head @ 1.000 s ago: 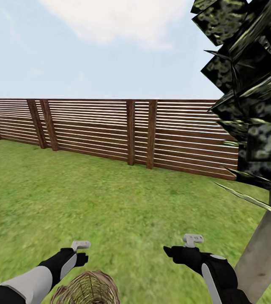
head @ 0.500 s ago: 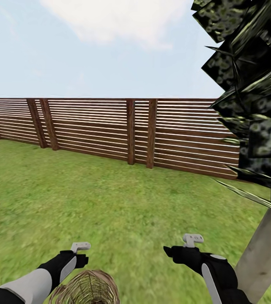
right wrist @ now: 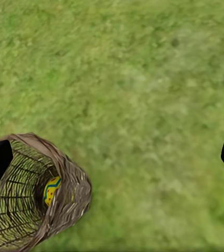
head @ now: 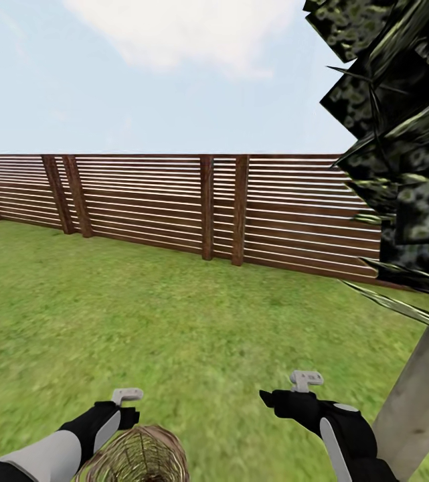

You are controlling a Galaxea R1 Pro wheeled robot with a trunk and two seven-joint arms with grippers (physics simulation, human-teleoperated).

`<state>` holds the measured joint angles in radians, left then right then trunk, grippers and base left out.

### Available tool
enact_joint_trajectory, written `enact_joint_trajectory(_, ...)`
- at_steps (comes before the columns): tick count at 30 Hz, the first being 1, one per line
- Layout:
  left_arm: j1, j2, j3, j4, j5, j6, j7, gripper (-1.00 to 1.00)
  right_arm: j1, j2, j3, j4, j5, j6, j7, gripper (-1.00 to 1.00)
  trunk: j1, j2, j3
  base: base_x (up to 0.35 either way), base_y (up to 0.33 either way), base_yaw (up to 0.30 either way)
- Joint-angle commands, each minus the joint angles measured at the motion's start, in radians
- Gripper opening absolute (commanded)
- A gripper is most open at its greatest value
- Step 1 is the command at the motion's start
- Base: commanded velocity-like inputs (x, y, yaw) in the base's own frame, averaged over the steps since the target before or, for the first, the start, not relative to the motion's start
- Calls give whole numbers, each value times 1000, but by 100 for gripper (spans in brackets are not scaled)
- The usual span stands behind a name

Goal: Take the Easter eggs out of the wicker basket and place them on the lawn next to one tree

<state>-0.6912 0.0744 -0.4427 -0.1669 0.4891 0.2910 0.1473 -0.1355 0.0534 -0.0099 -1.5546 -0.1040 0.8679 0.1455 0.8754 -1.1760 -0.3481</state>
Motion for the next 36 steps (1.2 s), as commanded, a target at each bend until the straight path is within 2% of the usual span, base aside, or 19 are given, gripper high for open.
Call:
enact_joint_trajectory(1, 0, 1, -8, -3, 10, 5, 6, 100, -1, 0, -1, -1, -6, 5, -1, 100, 4, -8, -4, 0, 0, 0)
enact_joint_trajectory(36, 2, 1, -8, -2, 15, 20, 5, 100, -1, 2, 2, 0, -6, 5, -1, 100, 138, -253, -114, 0, 0, 0)
